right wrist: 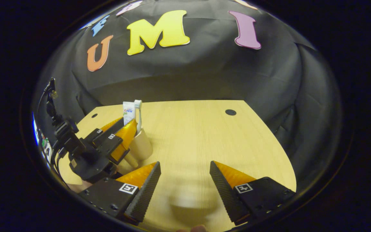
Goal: Put the toothbrush and toothpaste on the desktop into the cup, then pick up the cup and place it on the coaster on the desktop.
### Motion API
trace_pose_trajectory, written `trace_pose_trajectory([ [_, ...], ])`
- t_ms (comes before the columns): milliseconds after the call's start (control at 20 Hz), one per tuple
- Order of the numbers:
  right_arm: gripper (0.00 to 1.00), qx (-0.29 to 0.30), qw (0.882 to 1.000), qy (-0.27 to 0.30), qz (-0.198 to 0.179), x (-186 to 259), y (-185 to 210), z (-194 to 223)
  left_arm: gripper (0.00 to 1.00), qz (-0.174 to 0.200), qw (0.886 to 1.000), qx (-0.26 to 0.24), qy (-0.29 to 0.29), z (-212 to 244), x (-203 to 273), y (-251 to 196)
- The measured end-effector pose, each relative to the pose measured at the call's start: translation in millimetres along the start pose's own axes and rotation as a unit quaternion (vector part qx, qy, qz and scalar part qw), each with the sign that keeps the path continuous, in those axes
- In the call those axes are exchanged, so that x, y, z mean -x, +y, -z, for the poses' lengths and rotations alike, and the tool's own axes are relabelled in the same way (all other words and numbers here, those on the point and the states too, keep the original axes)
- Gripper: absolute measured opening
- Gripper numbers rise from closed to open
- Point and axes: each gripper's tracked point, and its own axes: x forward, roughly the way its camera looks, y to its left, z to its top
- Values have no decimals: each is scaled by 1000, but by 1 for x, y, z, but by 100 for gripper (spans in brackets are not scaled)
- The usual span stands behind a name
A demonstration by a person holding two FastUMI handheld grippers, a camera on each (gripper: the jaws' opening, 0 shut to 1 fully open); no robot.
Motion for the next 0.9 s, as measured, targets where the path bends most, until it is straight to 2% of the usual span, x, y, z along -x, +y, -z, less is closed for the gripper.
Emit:
trace_pose_trajectory([
  [50, 92, 1, 1000, -2, 0, 0, 1, -2, 59, -2, 1000, 0, -1, -3, 2, 1],
  [150, 94, 0, 1000, -4, 0, -2, 3, -5, 71, -11, 1000, 4, -9, -11, 9, 6],
  [200, 94, -1, 1000, -6, -1, -2, 4, -7, 84, -13, 1000, 6, -9, -16, 11, 7],
  [300, 94, -1, 1000, -8, 0, -1, 8, -11, 94, -24, 1000, 2, 3, -20, 20, 10],
  [600, 94, 6, 1000, -15, 0, 2, 28, -34, 95, -47, 999, 5, 14, -55, 70, 35],
  [750, 94, 17, 1000, -5, -3, 2, 48, -43, 95, -66, 998, 2, 17, -75, 91, 57],
  [900, 94, 21, 999, 18, -20, 0, 77, -47, 94, -84, 996, 20, 35, -90, 111, 75],
])
